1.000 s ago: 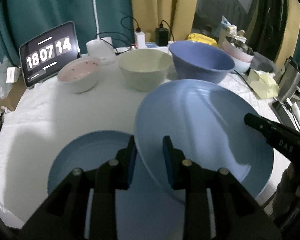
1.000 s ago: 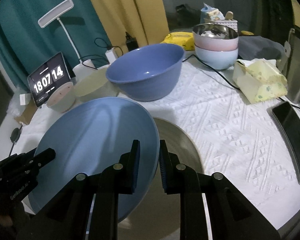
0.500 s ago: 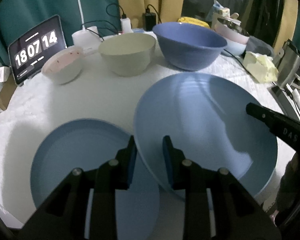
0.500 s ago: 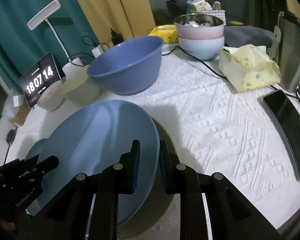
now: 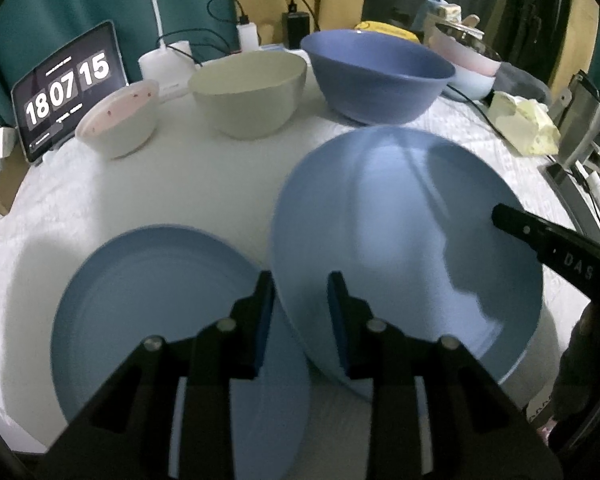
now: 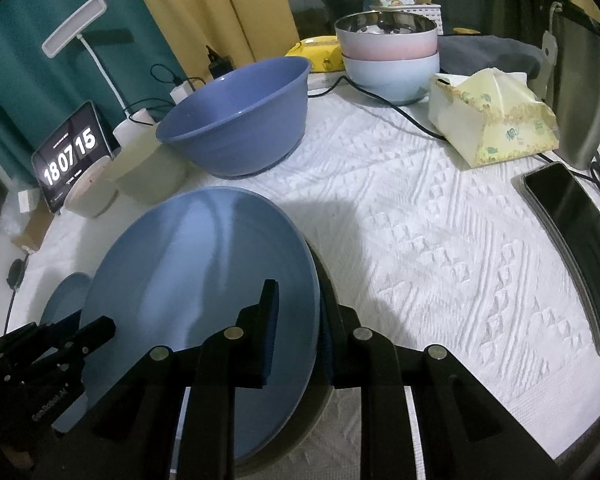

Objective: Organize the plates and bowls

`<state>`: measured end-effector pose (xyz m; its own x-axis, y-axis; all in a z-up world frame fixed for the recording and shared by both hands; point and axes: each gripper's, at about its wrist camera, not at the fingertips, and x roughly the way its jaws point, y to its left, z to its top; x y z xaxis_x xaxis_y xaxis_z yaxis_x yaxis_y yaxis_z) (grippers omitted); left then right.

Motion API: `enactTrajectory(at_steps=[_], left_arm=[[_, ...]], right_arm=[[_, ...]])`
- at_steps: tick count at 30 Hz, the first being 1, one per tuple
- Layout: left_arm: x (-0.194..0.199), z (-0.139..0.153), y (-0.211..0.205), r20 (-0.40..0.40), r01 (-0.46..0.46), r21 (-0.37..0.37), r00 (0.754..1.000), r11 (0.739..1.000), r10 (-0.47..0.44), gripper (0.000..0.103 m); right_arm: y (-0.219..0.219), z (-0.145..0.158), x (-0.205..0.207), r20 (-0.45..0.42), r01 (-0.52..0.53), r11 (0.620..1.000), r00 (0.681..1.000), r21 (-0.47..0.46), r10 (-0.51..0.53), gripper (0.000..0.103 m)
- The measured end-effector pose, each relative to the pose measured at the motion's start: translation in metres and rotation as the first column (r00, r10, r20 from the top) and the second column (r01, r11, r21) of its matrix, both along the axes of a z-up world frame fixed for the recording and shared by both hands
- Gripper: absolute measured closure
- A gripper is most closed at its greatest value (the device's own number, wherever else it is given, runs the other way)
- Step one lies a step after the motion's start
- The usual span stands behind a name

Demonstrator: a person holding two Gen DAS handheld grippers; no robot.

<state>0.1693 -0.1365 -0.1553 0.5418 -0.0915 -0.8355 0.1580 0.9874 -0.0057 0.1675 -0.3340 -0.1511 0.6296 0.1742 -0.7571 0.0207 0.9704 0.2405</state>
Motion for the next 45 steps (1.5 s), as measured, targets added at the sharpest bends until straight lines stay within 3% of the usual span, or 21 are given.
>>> enactTrajectory(at_steps=[7,10,12,25,40,43,45], left_arm=[[-0.006,0.005,0.005,0.016,0.003,-0.023,1.0,1.0,-0.003,0.069],[-0.009,0.007,0.009,0.021,0.0,-0.033,1.0,0.999,0.001,0.069],[-0.011,0.008,0.011,0.025,0.0,-0.039,1.0,0.999,0.001,0.069],[-0.027,0.018,0.033,0.066,0.001,-0.08,0.998,0.997,0.004,0.068],[-0.044,0.026,0.072,0.106,-0.024,-0.122,0.994,0.992,0.037,0.067],[-0.046,0.027,0.08,0.113,-0.035,-0.128,0.992,0.991,0.049,0.065],[-0.048,0.028,0.085,0.116,-0.041,-0.139,0.992,0.989,0.058,0.057]], right_arm=[[0.001,0.004,-0.003,0.007,0.01,1.0,1.0,-0.011,-0.01,0.076],[0.002,0.008,-0.005,0.017,0.015,1.0,1.0,-0.021,-0.015,0.069],[0.004,0.01,-0.007,0.024,0.029,0.998,0.999,-0.053,-0.027,0.057],[0.012,0.029,-0.026,0.071,0.085,0.989,0.994,-0.119,-0.077,0.056],[0.059,0.046,-0.04,0.104,0.047,0.986,0.994,-0.159,-0.031,0.056],[0.069,0.048,-0.042,0.108,0.035,0.986,0.994,-0.166,-0.018,0.056],[0.074,0.049,-0.043,0.108,0.027,0.985,0.994,-0.168,-0.009,0.056]])
